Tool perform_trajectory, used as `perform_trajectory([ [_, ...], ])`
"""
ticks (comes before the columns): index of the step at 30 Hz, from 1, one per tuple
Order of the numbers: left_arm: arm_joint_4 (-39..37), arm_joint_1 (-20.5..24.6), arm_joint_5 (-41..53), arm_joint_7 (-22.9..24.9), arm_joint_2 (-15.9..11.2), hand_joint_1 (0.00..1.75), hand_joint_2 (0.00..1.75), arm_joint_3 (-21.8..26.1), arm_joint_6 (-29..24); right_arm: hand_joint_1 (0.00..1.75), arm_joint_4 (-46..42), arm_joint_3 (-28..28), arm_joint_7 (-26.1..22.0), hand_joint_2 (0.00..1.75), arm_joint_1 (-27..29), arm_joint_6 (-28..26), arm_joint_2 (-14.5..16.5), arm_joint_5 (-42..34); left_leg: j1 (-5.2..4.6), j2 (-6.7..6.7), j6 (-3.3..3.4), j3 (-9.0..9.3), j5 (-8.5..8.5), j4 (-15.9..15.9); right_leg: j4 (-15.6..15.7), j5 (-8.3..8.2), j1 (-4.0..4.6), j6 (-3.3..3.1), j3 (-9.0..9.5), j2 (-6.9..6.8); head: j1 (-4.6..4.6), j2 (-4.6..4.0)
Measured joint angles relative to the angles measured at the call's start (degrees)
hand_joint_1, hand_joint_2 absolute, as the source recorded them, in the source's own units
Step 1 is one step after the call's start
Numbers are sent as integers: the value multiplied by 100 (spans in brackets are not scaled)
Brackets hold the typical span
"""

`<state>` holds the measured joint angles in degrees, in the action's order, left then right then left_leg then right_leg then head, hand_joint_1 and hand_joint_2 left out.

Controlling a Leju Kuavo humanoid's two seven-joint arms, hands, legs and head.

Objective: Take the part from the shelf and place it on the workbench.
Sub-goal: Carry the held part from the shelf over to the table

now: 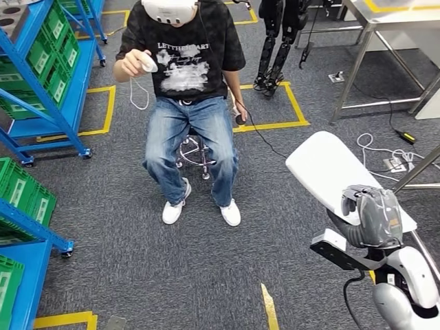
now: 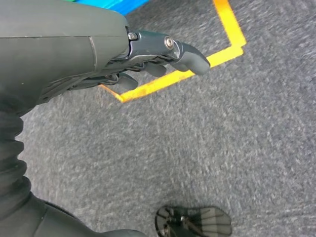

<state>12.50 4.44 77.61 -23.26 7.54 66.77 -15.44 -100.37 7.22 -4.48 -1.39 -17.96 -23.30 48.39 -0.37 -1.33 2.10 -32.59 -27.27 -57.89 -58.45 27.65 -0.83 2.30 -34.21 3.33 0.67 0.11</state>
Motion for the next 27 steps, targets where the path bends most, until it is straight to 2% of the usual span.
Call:
perform_trajectory([
  [2, 0, 3, 0, 0, 0, 0, 175, 0, -1, 175, -1, -2, 1, 175, -6, -1, 1, -1, 9, 82, 59, 16, 28, 50, -481, 273, 4, 33, -245, -165, 27, 0],
  [4, 0, -2, 0, 0, -3, 0, 175, 0, 0, 175, 0, -2, 1, 175, 4, 1, 1, -2, -6, 158, 83, 14, 23, 50, -1256, 609, 0, 68, -619, -263, 43, 0],
  [5, 0, -5, 0, 0, -1, 0, 175, 0, 1, 175, 1, -1, 0, 175, 18, 1, 1, -2, -13, 199, 86, 14, 18, 49, -1501, 668, -3, 83, -740, -278, 41, 0],
  [6, 0, -6, 0, 0, 1, 0, 175, 0, 1, 175, 2, -1, 0, 175, 29, 2, 1, -2, -16, 238, 85, 15, 14, 47, -1547, 625, -5, 93, -765, -288, 43, 0],
  [7, 0, -5, 0, 0, 3, 0, 175, 0, 1, 175, 2, -1, 0, 175, 35, 2, 1, -2, -17, 272, 80, 19, 9, 45, -1372, 488, -7, 97, -676, -305, 43, 0],
  [9, 0, -1, 0, 0, 8, 0, 175, 0, 1, 175, 2, -1, 1, 175, 33, 2, 1, -2, -22, 334, 48, 34, -15, 32, -556, 132, -4, 95, -248, -440, 45, 0],
  [11, 0, 1, 0, 0, 9, 0, 175, 0, 1, 175, 1, -1, 1, 175, 23, 2, 1, -3, -48, 385, -2, 36, -46, 3, 19, -23, 17, 44, 75, -540, 38, 0],
  [14, 0, 1, 1, 0, 8, 0, 175, 0, 1, 175, 0, -1, 0, 175, 25, 3, 1, -7, -55, 455, -57, 47, -67, -15, 86, -18, 43, -51, 119, -463, 35, 0],
  [16, 0, 9, 2, 0, 9, 0, 175, 0, 1, 175, -2, -3, -1, 175, 18, 9, 1, -18, -32, 388, -121, 9, -188, -152, 102, -33, 33, -113, 132, -403, 31, 0],
  [17, 0, 13, 2, 0, 9, 0, 175, 0, 1, 175, -2, -3, -5, 175, 7, 16, 1, -27, -20, 321, -153, -79, -332, -374, 110, -40, 23, -142, 140, -373, 27, 0],
  [19, 0, 8, 3, 0, 9, 0, 175, 0, 1, 175, -3, -1, -21, 175, -14, 51, 1, -60, -2, 221, -186, -400, -694, -1105, 108, -39, 23, -174, 144, -300, 21, 0],
  [20, -1, 1, 5, 0, 12, 0, 175, 0, 2, 175, -2, 2, -29, 175, -18, 76, 1, -79, 3, 208, -191, -558, -812, -1446, 106, -39, 25, -179, 145, -254, 21, 0],
  [21, -1, -4, 9, 0, 14, 0, 175, 0, 3, 175, -1, 2, -36, 175, -19, 98, 1, -96, 7, 204, -189, -655, -833, -1641, 103, -39, 27, -181, 146, -202, 22, 0],
  [22, -2, -7, 13, 0, 17, 0, 175, 0, 4, 175, -1, 3, -39, 175, -21, 115, 1, -113, 11, 199, -181, -655, -735, -1616, 100, -39, 27, -181, 148, -144, 21, 0],
  [23, -2, -7, 15, 0, 19, 0, 175, 0, 5, 175, 0, 3, -42, 175, -24, 123, 1, -124, 18, 178, -169, -565, -545, -1385, 95, -38, 27, -179, 153, -82, 21, 0],
  [24, -2, -5, 16, 0, 19, 0, 175, 0, 5, 175, 0, 3, -44, 175, -28, 126, 1, -132, 29, 105, -155, -410, -310, -1010, 91, -36, 24, -175, 157, -22, 21, 0],
  [25, -2, -4, 15, 0, 19, 0, 175, 0, 5, 175, 0, 3, -44, 175, -35, 127, 1, -140, 44, -26, -141, -257, -135, -642, 83, -33, 28, -163, 150, 37, 22, 0],
  [26, -2, -3, 16, 0, 18, 0, 175, 0, 5, 175, -1, 3, -46, 175, -44, 129, 1, -145, 57, -140, -132, -137, -39, -348, 72, -36, 25, -140, 129, 97, 23, 0],
  [27, -2, -3, 16, 0, 18, 0, 175, 0, 5, 175, -1, 3, -48, 175, -51, 131, 1, -149, 61, -231, -125, -71, -12, -178, 67, -45, 16, -110, 101, 152, 25, 0],
])
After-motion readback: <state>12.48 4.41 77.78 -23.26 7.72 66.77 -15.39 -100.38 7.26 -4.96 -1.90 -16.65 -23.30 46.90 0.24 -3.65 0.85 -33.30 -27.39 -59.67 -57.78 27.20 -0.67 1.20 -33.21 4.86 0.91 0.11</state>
